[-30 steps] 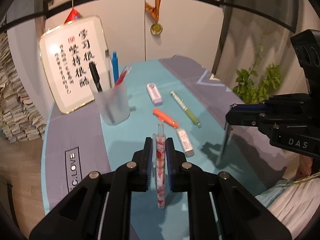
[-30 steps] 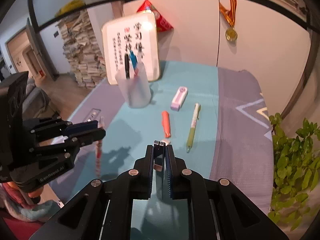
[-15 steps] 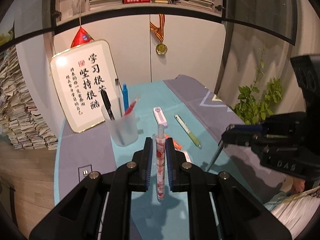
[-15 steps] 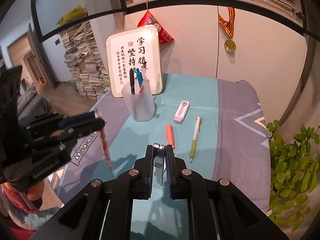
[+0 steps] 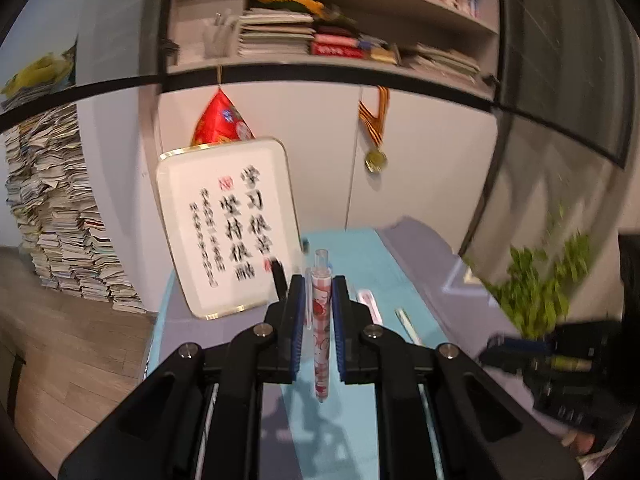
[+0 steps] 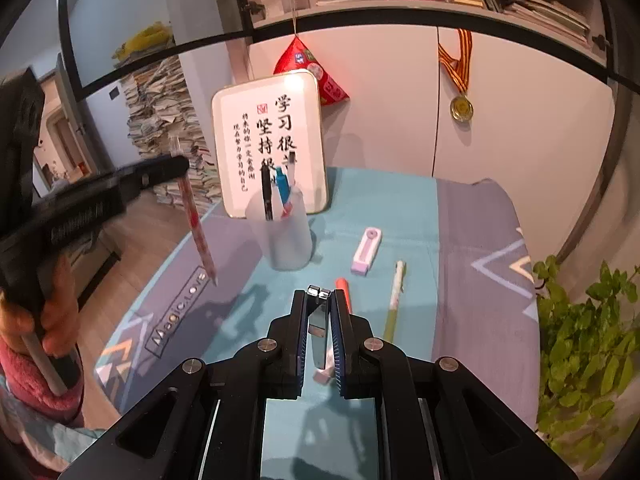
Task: Organize stationery
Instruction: 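Lower the pink floral pen into the frosted cup with the left gripper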
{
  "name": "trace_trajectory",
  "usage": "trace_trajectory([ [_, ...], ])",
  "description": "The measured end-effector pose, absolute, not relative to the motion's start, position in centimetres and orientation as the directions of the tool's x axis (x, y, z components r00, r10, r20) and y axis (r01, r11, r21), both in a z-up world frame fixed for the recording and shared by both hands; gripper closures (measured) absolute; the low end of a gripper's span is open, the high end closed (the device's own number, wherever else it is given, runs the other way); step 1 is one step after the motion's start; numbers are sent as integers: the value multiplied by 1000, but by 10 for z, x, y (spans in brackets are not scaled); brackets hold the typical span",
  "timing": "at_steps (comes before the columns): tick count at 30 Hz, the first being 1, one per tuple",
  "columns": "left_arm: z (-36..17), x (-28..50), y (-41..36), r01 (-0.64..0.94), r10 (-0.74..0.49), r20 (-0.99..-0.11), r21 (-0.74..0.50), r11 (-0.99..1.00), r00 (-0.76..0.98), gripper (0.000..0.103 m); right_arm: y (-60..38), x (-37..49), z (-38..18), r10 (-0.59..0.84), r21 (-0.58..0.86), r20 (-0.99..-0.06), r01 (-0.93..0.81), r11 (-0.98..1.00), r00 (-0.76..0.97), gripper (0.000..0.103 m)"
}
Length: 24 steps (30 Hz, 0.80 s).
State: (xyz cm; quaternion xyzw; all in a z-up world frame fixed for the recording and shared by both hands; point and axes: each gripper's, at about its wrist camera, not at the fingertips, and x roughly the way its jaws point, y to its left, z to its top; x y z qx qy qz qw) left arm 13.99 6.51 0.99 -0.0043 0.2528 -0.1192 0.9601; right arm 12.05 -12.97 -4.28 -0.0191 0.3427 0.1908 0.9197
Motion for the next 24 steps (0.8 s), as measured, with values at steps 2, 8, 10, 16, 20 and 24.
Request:
trace_trajectory([
  [2, 19, 149, 68, 212, -221, -470, -73, 974, 854, 92, -126, 124, -42, 345, 100, -638, -369, 924, 689, 91],
  [8, 30, 185, 67, 189, -206, -446, -84, 978, 871, 92, -122, 130, -48, 342, 106, -651, -365, 925, 677, 91],
  [10, 26, 199, 64, 177, -193, -451, -78, 981, 871, 92, -124, 132, -48, 337, 107, -651, -357, 928, 680, 91],
  [16, 3, 229, 63, 153, -176, -488, -86, 984, 855, 92, -132, 136, -47, 328, 118, -646, -333, 935, 690, 91],
  [20, -15, 244, 64, 145, -174, -502, -98, 985, 847, 92, -134, 139, -49, 326, 124, -650, -326, 937, 687, 91],
  [24, -24, 250, 64, 160, -191, -496, -105, 981, 847, 92, -134, 139, -51, 329, 126, -651, -329, 936, 684, 91],
])
